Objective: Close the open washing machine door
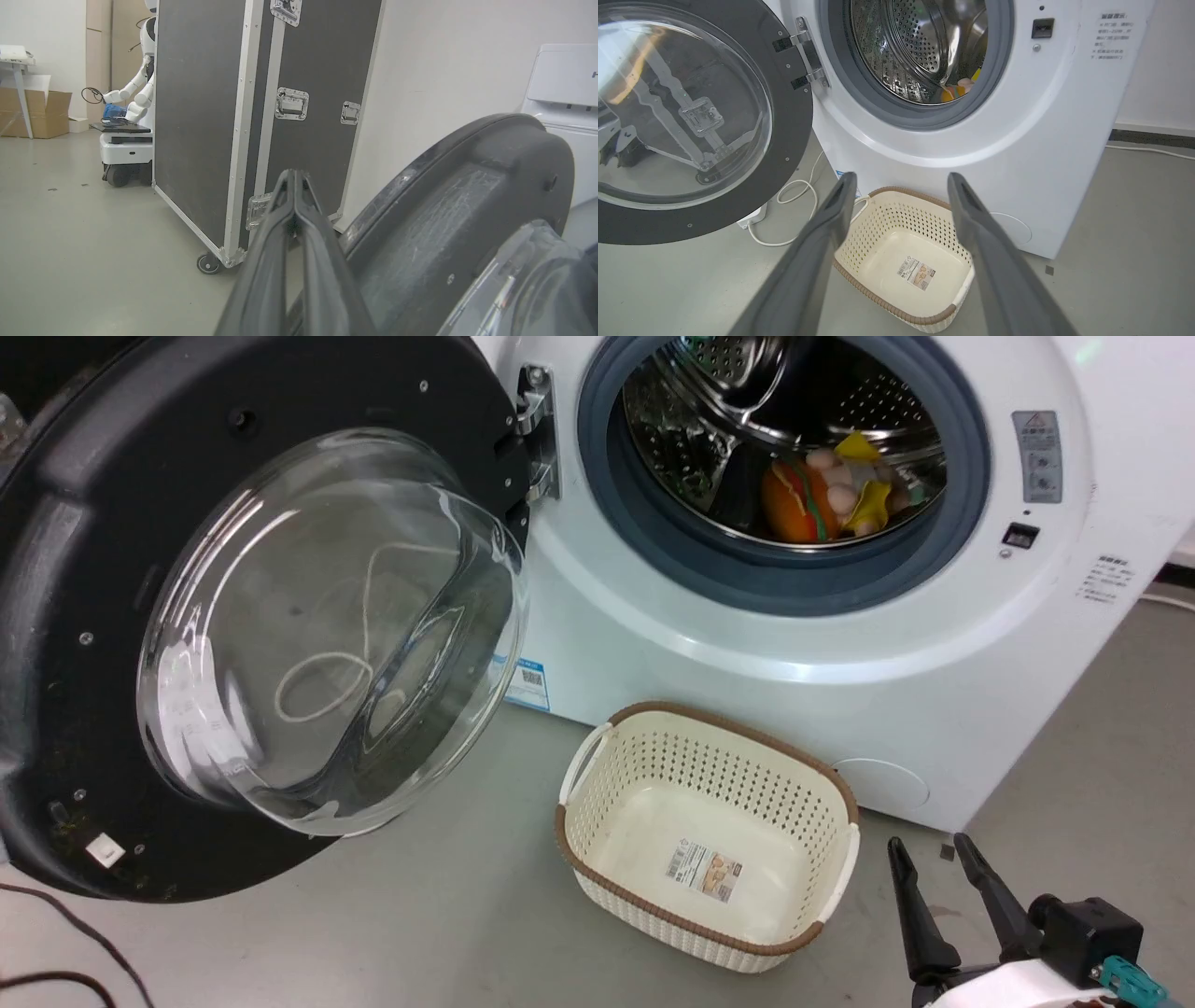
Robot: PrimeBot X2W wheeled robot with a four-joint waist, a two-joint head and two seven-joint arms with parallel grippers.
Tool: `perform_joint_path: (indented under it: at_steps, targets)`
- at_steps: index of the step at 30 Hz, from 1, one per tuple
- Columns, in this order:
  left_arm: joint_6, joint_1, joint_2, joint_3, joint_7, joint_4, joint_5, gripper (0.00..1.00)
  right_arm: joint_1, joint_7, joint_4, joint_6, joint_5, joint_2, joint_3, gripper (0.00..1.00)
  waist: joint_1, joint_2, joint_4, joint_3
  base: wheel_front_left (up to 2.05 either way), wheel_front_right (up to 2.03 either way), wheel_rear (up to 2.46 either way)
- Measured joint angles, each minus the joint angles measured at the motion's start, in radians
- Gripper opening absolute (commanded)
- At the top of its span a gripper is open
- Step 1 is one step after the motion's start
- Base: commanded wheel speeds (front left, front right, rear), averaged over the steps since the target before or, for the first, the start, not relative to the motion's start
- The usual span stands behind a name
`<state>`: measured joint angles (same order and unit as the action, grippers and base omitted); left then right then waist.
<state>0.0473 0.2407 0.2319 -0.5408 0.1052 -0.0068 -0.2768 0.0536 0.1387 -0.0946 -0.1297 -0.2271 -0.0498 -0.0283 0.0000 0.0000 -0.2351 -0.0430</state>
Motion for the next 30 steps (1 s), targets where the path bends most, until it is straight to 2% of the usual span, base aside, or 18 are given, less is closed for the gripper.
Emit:
perform_joint_path:
  at_steps: [7,15,22,30]
  targets:
    - [0.010,0.029,0.116,0.015,-0.080,0.157,0.003,0.00,-0.003,0.014,-0.011,0.000,-0.003,0.000,0.000,1.00,0.0000,0.0000,-0.016,-0.038,0.00,0.00,0.00]
    - [0.036,0.046,0.216,0.124,-0.216,0.285,-0.047,0.00,-0.019,0.020,-0.013,0.000,-0.013,0.000,-0.001,1.00,0.0001,0.0000,-0.033,-0.075,0.00,0.00,0.00]
    - [0.044,0.005,0.318,0.266,-0.322,0.280,-0.227,0.00,-0.019,0.032,-0.023,0.000,-0.037,0.000,-0.001,1.00,0.0000,0.0000,-0.054,-0.083,0.00,0.00,0.00]
    - [0.050,-0.110,0.454,0.443,-0.433,0.180,-0.464,0.00,-0.019,0.052,-0.042,0.000,-0.074,0.000,0.000,1.00,0.0001,0.0000,-0.092,-0.080,0.00,0.00,0.00]
